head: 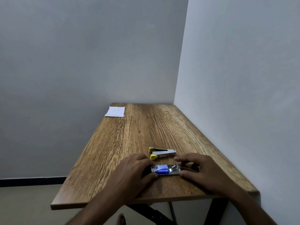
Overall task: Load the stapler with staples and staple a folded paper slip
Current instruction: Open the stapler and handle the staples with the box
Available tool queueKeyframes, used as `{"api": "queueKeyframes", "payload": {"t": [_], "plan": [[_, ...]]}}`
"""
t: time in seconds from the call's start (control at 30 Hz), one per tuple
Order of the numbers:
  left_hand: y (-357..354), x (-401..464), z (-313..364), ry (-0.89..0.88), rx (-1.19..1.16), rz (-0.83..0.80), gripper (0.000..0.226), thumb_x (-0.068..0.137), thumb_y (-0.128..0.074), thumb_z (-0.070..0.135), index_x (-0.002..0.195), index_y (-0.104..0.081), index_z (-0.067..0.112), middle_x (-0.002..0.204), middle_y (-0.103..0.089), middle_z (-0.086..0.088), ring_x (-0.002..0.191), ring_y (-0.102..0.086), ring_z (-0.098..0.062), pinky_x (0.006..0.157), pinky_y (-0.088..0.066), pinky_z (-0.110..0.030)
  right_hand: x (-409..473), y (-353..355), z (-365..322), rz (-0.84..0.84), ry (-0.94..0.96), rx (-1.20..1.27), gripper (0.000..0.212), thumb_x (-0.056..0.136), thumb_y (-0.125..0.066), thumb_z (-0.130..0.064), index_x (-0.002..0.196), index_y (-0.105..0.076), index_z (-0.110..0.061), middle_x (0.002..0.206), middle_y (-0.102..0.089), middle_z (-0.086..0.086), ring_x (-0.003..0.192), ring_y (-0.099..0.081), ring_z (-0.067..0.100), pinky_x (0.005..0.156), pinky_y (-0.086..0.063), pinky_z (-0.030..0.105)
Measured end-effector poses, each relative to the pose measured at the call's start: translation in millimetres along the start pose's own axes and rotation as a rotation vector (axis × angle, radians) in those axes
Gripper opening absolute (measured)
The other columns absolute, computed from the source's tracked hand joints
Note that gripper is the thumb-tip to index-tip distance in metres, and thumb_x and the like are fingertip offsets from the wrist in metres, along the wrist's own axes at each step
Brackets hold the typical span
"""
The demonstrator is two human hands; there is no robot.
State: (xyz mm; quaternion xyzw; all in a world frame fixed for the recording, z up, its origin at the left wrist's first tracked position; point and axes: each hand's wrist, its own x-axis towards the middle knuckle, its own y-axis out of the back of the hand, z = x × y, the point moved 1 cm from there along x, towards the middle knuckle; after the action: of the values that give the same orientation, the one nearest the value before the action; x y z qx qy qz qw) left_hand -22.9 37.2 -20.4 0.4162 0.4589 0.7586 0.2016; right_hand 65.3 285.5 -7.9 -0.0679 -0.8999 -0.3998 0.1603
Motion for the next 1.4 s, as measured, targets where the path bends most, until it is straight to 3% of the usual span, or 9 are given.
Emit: {"api": "queueKeyframes", "payload": {"t": [0.27,0.43,0.57,0.8,1.0,1.2,1.4], "plan": [[-1.3,0.2,-0.9,0.004,-0.012,-0.005,0.058,0.084,-0.031,0.068,0.125,-0.058,0.037,0.118,-0.057,0.021,0.104,-0.049,0.003,0.089,-0.043,-0.023,-0.1,-0.6,-0.7,0.008,-0.001,-0.043,0.035,0.078,-0.08,-0.032,0.107,-0.071,-0.05,0.105,-0.07,-0.031,0.102,-0.062,-0.011,0.081,-0.045,0.009],[-0.7,1.3,-0.5,0.005,-0.008,-0.013,0.054,0.086,-0.034,0.067,0.125,-0.058,0.037,0.117,-0.057,0.02,0.102,-0.049,0.003,0.088,-0.044,-0.023,5.5,-3.5,-7.3,-0.028,0.071,-0.103,0.023,0.089,-0.07,-0.029,0.111,-0.074,-0.033,0.112,-0.069,-0.023,0.107,-0.06,-0.007,0.085,-0.046,0.008],[0.2,1.4,-0.4,0.003,-0.001,-0.016,0.054,0.086,-0.035,0.066,0.125,-0.059,0.036,0.118,-0.058,0.02,0.103,-0.051,0.001,0.088,-0.045,-0.024,12.7,-2.4,-11.8,-0.053,0.063,-0.136,0.012,0.089,-0.07,-0.028,0.099,-0.076,-0.03,0.101,-0.071,-0.02,0.1,-0.062,-0.005,0.077,-0.048,0.009],[0.5,1.4,0.2,0.01,-0.005,-0.028,0.059,0.084,-0.03,0.068,0.125,-0.059,0.037,0.117,-0.058,0.02,0.103,-0.05,0.001,0.088,-0.045,-0.024,20.5,-1.6,-10.9,-0.125,0.015,-0.143,0.005,0.086,-0.072,-0.029,0.088,-0.074,-0.034,0.101,-0.07,-0.019,0.098,-0.063,-0.002,0.076,-0.048,0.016],[1.6,1.3,0.7,0.009,-0.001,-0.021,0.058,0.084,-0.032,0.067,0.124,-0.06,0.036,0.117,-0.059,0.02,0.103,-0.051,0.001,0.087,-0.045,-0.025,21.8,-3.4,-15.3,0.005,0.038,-0.121,0.005,0.087,-0.07,-0.03,0.089,-0.074,-0.033,0.093,-0.071,-0.02,0.094,-0.063,-0.001,0.079,-0.052,0.024],[1.0,0.3,-0.1,0.011,0.003,-0.026,0.057,0.084,-0.032,0.067,0.125,-0.059,0.037,0.117,-0.058,0.02,0.102,-0.05,0.002,0.087,-0.044,-0.023,21.0,-12.1,-16.7,0.014,0.059,-0.125,0.006,0.083,-0.076,-0.028,0.087,-0.077,-0.032,0.093,-0.072,-0.019,0.095,-0.064,-0.001,0.081,-0.052,0.019],[0.9,-0.1,-0.5,0.011,-0.002,-0.026,0.058,0.084,-0.03,0.068,0.125,-0.058,0.037,0.117,-0.057,0.02,0.102,-0.049,0.002,0.087,-0.044,-0.023,21.0,-8.5,-12.8,-0.017,0.05,-0.087,0.011,0.084,-0.075,-0.031,0.094,-0.079,-0.032,0.1,-0.071,-0.024,0.1,-0.062,-0.01,0.077,-0.046,0.003]]}}
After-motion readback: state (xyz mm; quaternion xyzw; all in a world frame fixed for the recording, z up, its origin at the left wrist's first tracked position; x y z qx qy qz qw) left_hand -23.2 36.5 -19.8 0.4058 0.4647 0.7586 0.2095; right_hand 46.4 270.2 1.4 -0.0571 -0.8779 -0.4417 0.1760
